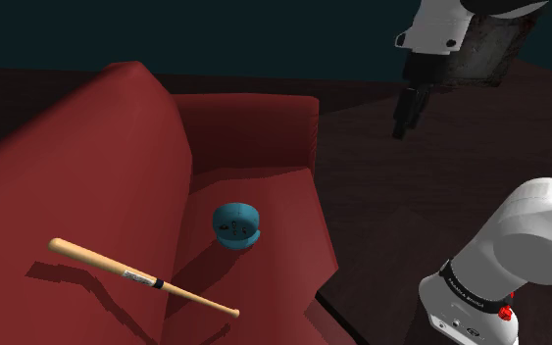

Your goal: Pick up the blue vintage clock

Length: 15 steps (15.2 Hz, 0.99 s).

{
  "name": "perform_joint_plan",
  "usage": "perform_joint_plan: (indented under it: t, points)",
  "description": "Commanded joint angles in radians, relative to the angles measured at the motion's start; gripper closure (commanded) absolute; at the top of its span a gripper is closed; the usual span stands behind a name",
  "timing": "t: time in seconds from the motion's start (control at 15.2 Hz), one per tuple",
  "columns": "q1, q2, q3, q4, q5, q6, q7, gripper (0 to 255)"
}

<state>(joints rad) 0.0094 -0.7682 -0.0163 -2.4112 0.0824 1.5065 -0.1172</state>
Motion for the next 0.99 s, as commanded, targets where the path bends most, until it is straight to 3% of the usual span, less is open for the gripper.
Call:
perform_joint_plan:
  t: [0.0, 0.92]
  points:
    - [0.000, 0.000, 0.000, 0.000, 0.000, 0.000, 0.000, 0]
    - [0.127, 0.432, 0.089, 0.049, 0.028, 0.418, -0.157, 0]
